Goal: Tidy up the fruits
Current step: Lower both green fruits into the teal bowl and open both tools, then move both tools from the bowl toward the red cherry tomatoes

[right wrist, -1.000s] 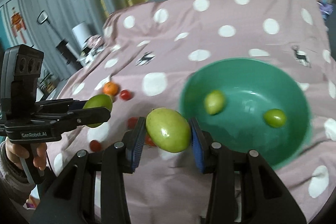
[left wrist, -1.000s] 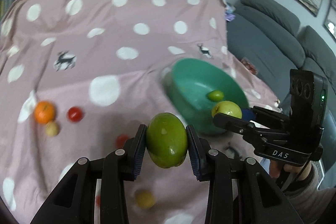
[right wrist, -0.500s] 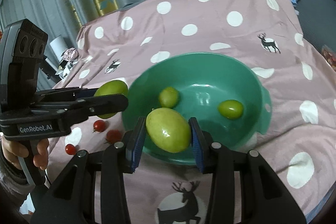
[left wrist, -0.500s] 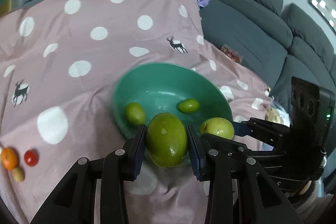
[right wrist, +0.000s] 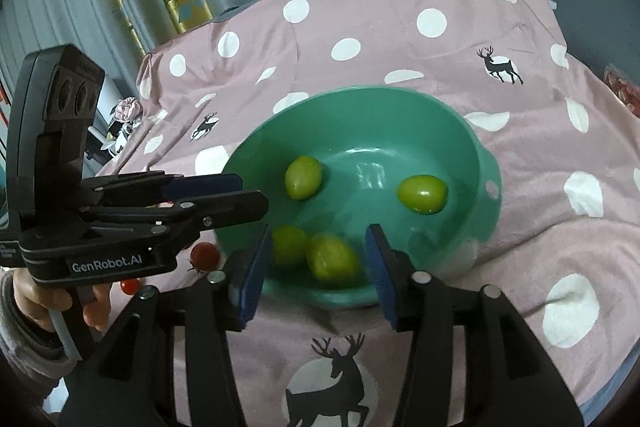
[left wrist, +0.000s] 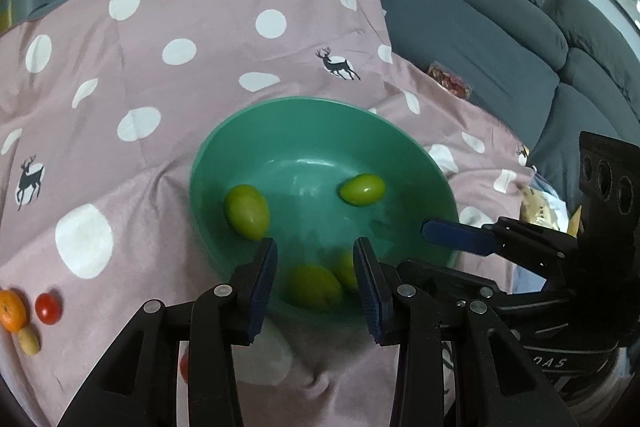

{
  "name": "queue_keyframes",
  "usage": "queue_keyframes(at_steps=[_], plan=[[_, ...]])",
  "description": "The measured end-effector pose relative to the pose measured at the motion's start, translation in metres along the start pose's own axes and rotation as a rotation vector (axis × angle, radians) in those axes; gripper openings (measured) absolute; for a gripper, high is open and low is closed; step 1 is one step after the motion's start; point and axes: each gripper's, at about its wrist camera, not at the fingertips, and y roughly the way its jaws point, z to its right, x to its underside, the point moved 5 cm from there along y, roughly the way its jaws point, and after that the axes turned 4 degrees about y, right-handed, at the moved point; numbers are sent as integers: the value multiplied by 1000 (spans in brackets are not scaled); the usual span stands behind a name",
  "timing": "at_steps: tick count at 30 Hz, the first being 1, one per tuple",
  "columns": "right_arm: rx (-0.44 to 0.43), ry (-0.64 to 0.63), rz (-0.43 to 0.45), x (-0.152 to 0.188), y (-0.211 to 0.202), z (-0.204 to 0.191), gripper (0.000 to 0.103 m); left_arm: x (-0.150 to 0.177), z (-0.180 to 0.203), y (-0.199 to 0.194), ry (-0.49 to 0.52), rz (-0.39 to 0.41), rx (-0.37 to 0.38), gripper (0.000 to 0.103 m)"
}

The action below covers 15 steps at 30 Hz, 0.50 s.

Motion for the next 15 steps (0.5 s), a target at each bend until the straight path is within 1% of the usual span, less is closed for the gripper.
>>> queue_keyframes(at_steps=[1, 2, 3, 4, 5, 7, 10, 12, 13, 15], plan=[[2, -2, 1, 0, -1, -1, 52, 1, -2, -2, -5, 4, -4, 42], [5, -2, 4, 0, -3, -1, 53, 2, -4, -7, -14, 10, -5, 51], [6, -1, 7, 0, -4, -2, 53, 4, -9, -13, -29, 19, -7, 56], [5, 2, 11, 1, -6, -2, 53, 6, -13, -18, -41, 26, -11, 65], [4, 4, 16, 0, -8, -2, 54, 10, -20, -28, -59, 39, -21, 67], [-8, 10, 23, 0, -12, -3, 55, 16, -32, -42, -82, 52, -44, 67], [-22, 18, 33, -1, -17, -5, 56, 31, -57, -68, -130, 68, -106, 68], [-34, 18, 37, -1, -18, -9, 57, 49, -78, -85, -185, 67, -159, 72], [-40, 16, 35, -1, -18, -11, 57, 57, -86, -91, -210, 63, -181, 76], [-52, 7, 31, 0, -18, -17, 57, 79, -103, -101, -272, 51, -215, 78]])
